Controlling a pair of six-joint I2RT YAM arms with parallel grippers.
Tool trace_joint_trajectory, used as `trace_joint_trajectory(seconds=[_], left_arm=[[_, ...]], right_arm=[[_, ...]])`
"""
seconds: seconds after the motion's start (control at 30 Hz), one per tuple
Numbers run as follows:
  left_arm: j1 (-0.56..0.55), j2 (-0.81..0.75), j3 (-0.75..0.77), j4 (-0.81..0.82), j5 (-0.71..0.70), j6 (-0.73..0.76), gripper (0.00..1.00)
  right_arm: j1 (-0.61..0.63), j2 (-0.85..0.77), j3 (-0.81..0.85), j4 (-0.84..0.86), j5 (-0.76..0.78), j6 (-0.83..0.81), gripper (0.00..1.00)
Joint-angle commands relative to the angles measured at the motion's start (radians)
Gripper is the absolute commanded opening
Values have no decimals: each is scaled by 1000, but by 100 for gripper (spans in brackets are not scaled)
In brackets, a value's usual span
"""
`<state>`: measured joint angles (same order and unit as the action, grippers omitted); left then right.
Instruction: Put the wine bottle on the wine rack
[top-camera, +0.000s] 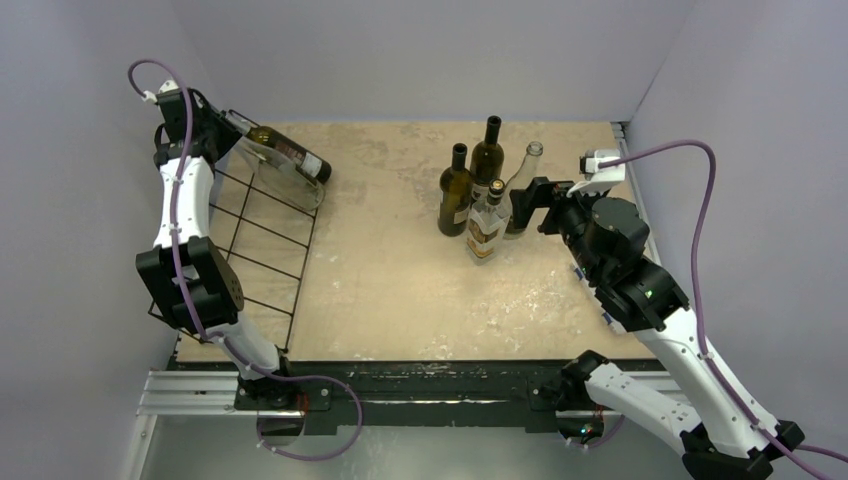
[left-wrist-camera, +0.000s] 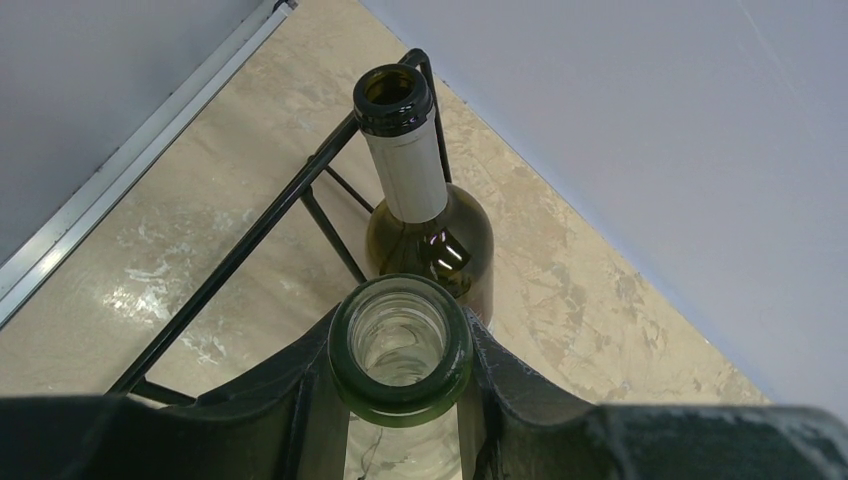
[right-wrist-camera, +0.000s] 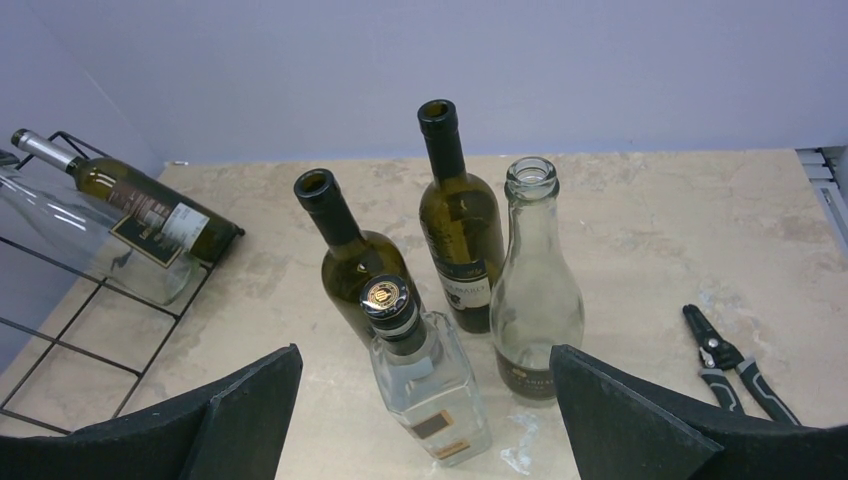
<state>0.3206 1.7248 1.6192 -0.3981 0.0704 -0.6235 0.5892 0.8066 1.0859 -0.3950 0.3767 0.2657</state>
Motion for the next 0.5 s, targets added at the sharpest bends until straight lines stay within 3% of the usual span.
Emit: trace_joint_trajectory(seconds=[0.0, 0.47], left_arm=[[13, -28, 25, 210, 42, -67, 0], [13, -36, -77, 292, 43, -73, 0]], right_arm=[[6, -4, -4, 37, 20, -19, 99], [10, -10, -9, 42, 21, -22, 99]])
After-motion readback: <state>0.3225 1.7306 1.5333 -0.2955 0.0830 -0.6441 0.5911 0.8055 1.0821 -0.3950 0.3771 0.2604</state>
